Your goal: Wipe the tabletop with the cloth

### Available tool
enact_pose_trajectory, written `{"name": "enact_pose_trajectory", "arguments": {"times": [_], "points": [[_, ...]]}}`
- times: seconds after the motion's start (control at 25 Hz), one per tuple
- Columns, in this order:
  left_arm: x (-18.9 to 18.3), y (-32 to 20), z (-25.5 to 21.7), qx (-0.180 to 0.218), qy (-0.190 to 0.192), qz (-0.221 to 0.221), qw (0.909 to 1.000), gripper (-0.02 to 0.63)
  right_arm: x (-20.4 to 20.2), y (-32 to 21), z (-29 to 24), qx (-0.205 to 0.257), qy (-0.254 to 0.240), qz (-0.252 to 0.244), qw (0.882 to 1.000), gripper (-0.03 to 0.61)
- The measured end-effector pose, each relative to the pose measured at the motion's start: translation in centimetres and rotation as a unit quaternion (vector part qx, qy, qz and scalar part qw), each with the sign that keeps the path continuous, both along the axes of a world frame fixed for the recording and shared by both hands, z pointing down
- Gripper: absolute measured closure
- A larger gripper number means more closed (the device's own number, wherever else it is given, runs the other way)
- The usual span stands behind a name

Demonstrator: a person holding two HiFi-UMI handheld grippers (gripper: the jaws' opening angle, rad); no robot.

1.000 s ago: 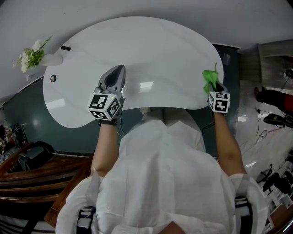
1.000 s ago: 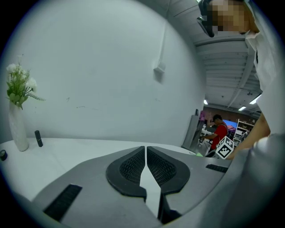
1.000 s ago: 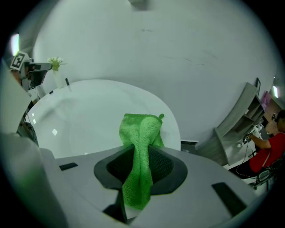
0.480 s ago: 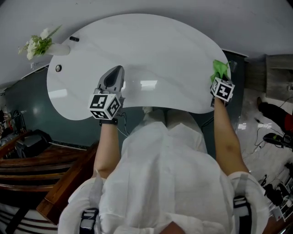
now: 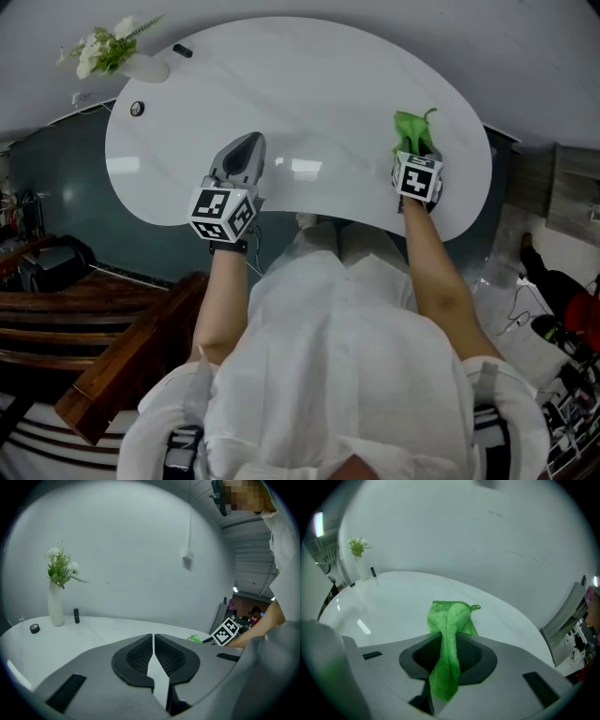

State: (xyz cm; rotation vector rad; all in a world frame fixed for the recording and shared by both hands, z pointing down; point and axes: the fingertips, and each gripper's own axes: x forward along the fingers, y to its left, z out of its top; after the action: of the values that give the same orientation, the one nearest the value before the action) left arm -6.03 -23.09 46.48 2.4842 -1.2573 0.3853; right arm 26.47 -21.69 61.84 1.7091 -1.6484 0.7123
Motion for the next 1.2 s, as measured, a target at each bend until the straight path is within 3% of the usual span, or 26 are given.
{"name": "enact_pose_trajectory", "arguments": {"times": [0.24,0.48,0.72,1.0,1.2], "points": [[-2.0,0.1,0.2,-0.001,0.002,-0.007,1.0,0.586,-9.5,-2.8,-0.4,0.001,-0.017,-0.082,0.997,0.502],[-3.6,0.3,0.2,-0.003,0.004,-0.012,0.9999,0.586,-17.6,-5.0,-0.8,0.005,-0.011,-0.17,0.985,0.502],[-5.3,0.4,0.7,-0.013,0.002,-0.024,0.9996,0.586,-25.1,-6.9,-1.0,0.007,-0.017,-0.248,0.969,0.502],[-7.2,0.3,1.3,-0.023,-0.004,-0.038,0.999,0.586,-34.0,-8.5,-1.2,0.014,-0.033,-0.343,0.939,0.502],[-7.3,-0.1,1.5,-0.028,-0.012,-0.039,0.9988,0.586,-36.4,-10.9,-1.2,0.014,-0.065,-0.366,0.928,0.502]]}}
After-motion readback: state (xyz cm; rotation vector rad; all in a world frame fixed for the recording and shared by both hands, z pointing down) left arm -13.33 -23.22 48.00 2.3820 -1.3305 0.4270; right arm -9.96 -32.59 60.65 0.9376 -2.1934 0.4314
